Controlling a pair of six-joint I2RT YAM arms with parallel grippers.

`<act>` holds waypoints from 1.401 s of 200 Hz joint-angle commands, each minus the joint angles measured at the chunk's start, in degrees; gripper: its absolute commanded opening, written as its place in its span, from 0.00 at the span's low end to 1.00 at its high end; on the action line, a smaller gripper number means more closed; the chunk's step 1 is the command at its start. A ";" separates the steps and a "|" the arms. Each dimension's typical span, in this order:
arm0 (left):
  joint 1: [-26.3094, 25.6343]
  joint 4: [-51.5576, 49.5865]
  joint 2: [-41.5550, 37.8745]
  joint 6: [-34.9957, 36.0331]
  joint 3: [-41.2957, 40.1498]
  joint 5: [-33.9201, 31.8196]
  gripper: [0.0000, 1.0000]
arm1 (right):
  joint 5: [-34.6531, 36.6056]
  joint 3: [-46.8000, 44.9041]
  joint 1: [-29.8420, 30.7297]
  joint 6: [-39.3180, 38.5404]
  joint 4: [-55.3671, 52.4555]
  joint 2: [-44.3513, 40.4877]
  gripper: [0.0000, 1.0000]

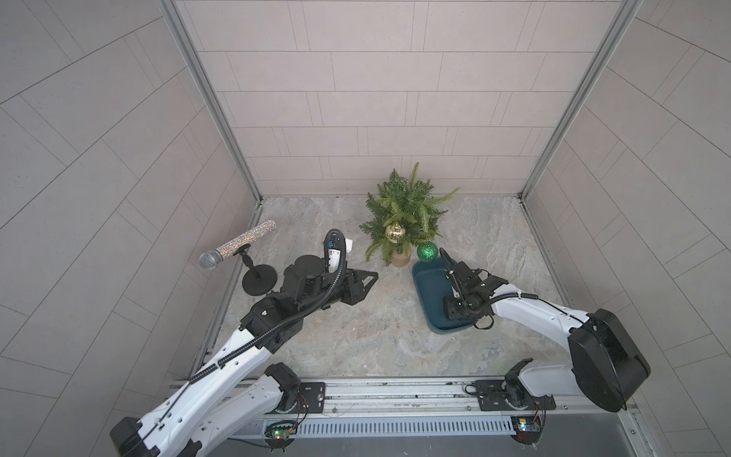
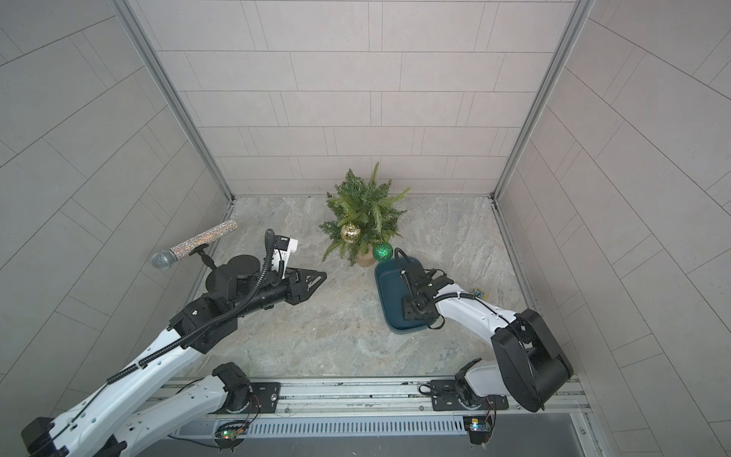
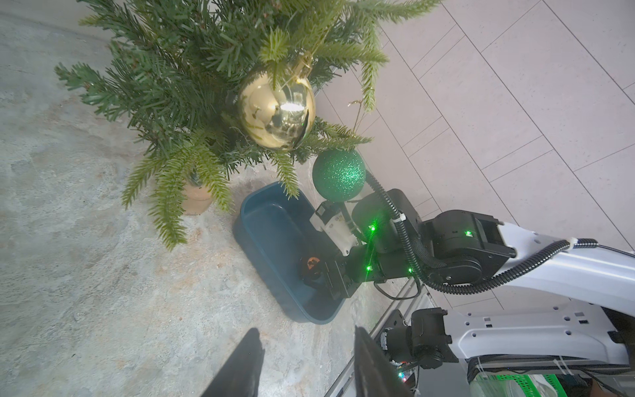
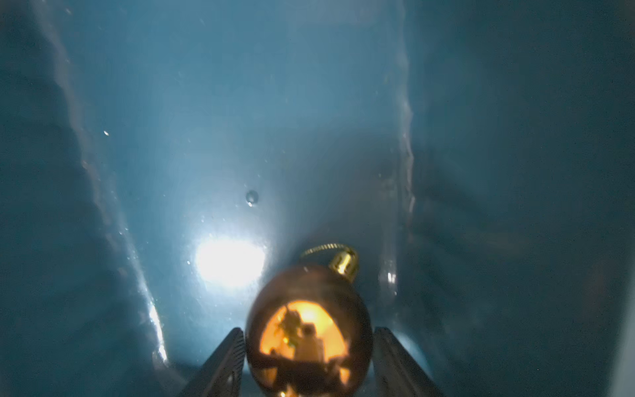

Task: Decorate the small christmas tree with ornaments
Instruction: Pick up an ornament from the container.

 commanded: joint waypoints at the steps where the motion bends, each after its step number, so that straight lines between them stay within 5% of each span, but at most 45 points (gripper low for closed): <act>1: 0.19 0.29 0.28 0.47 -0.86 -0.25 0.47 | 1.84 -0.19 0.25 0.62 1.33 0.77 0.64; 73: 0.13 0.73 0.94 0.38 -1.17 -0.38 0.47 | 1.91 0.91 0.22 -0.82 1.28 2.37 0.49; 115: 0.20 1.32 1.86 0.38 -0.59 0.13 0.47 | -0.84 2.88 0.21 -1.40 -1.62 -7.43 0.48; 170: 0.19 6.26 5.42 -2.01 1.98 3.19 0.47 | -9.30 10.80 0.14 -2.02 -4.33 -25.46 0.48; 280: 0.19 19.28 18.65 -6.31 13.71 14.24 0.37 | -38.74 26.73 -2.43 7.27 5.28 -24.26 0.48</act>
